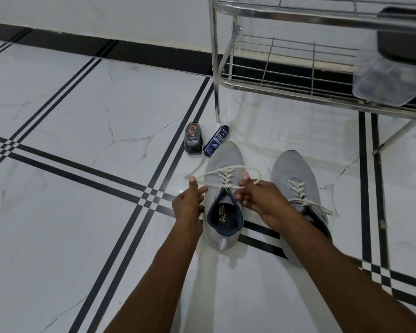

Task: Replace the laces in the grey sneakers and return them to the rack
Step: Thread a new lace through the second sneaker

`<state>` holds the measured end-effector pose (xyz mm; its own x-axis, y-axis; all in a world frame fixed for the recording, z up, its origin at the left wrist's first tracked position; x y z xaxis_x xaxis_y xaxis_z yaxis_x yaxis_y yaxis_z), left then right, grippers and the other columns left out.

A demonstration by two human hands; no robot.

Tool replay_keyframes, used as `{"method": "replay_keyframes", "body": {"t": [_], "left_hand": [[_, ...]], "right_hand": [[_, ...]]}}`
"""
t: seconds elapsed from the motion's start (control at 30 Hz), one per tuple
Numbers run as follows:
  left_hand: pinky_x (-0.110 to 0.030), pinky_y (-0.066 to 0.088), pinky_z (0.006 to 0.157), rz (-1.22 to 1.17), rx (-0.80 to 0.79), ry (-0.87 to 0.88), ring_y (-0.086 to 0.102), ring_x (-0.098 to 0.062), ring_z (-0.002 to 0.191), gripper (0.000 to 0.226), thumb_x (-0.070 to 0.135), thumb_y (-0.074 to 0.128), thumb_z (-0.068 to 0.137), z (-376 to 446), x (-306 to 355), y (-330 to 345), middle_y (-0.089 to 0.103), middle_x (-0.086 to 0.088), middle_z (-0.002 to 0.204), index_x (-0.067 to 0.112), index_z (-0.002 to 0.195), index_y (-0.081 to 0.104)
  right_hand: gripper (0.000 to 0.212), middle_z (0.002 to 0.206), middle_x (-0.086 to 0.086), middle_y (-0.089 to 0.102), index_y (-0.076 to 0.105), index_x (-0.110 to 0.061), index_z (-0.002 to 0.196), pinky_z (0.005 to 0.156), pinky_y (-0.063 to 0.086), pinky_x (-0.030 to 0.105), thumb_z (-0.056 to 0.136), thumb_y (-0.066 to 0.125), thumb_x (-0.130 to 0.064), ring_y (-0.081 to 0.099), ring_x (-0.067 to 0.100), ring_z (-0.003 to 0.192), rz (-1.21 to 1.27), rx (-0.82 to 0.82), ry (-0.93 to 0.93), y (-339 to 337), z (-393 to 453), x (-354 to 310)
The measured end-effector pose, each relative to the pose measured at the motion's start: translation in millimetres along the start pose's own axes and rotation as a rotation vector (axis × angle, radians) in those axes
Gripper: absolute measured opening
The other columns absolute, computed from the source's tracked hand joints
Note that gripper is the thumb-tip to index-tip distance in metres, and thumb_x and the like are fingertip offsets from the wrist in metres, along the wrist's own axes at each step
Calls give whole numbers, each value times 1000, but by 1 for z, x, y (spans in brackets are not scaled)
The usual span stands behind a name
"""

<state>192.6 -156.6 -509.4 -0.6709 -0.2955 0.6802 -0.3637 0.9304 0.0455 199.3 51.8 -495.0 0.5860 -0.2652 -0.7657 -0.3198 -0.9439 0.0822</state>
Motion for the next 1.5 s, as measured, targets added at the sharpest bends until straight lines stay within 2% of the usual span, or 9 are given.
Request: {"method": "replay_keyframes", "body": {"t": [0.2, 0.4, 0.53, 0.63, 0.83, 0.97, 1.17, 1.37, 1.5], "left_hand": [[-21, 50, 55, 187, -79, 104, 67, -15, 75, 27, 42, 79, 87, -17, 12, 26, 74, 2, 75, 17, 80, 76], [-28, 51, 61, 289, -72, 37, 63, -19, 72, 33, 40, 90, 75, -22, 17, 32, 67, -2, 74, 14, 75, 69], [-43, 56, 77, 535, -44, 82, 62, -22, 79, 55, 60, 84, 73, -17, 21, 31, 66, -7, 86, 10, 86, 67], [-40, 58, 77, 628, -39, 113, 65, -22, 83, 66, 68, 78, 73, -15, 20, 32, 70, -8, 93, 7, 98, 71], [-21, 41, 48, 572, -35, 37, 52, -13, 58, 17, 22, 75, 85, -2, 18, 33, 62, -7, 75, 6, 86, 69], [-30, 45, 69, 505, 49, 159, 58, -23, 74, 30, 24, 56, 103, -4, 14, 28, 62, -9, 76, 1, 90, 70], [-31, 46, 75, 376, 226, 190, 62, -26, 85, 29, 24, 51, 106, -10, 0, 14, 67, -11, 92, 3, 94, 67], [-38, 52, 89, 193, 119, 132, 64, -22, 90, 20, 19, 45, 108, -13, -3, 20, 74, -6, 99, 12, 96, 59], [-21, 52, 59, 162, -30, 219, 70, -16, 83, 11, 19, 48, 108, -24, 29, 36, 78, 0, 93, 13, 103, 56]], "right_hand": [[28, 76, 11, 73, 71, 5, 97, 88, 59, 46, 92, 74, -22, 68, 18, 68, -208, -28, -193, 8, -4, -15], [15, 72, 5, 76, 71, -12, 81, 79, 63, 47, 89, 77, -24, 74, 32, 73, -384, 24, -315, 4, -8, -24], [18, 69, 1, 75, 69, -19, 75, 73, 63, 42, 88, 78, -26, 73, 21, 65, -454, 69, -362, 0, -10, -29], [23, 68, -1, 74, 69, -16, 76, 71, 61, 38, 85, 80, -33, 71, 15, 62, -536, 108, -379, 0, -9, -29], [20, 68, 2, 74, 70, -14, 75, 72, 61, 40, 87, 79, -27, 71, 18, 60, -445, 74, -313, -2, -6, -19], [20, 77, 16, 74, 68, 3, 86, 71, 62, 40, 92, 73, -15, 70, 20, 64, -238, 60, -180, -10, -2, -6], [20, 77, 21, 71, 56, 1, 80, 54, 57, 22, 96, 66, -5, 72, 18, 62, -69, 109, -3, -16, 0, 18], [14, 78, 20, 64, 57, 6, 87, 51, 58, 21, 97, 62, -2, 65, 22, 68, 73, 87, 90, -9, -10, 19], [16, 90, 10, 72, 69, -2, 94, 63, 54, 22, 101, 61, -14, 66, 15, 77, -1, 1, -29, -4, -16, -15]]}}
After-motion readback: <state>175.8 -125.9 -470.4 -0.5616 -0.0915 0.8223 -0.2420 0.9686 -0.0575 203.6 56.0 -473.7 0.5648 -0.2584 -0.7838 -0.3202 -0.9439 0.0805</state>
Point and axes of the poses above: each hand's wrist, its own z-axis towards the middle knuckle, its own y-axis out of the palm, x = y × z, the point moved 9 cm from there along z, towards the middle knuckle
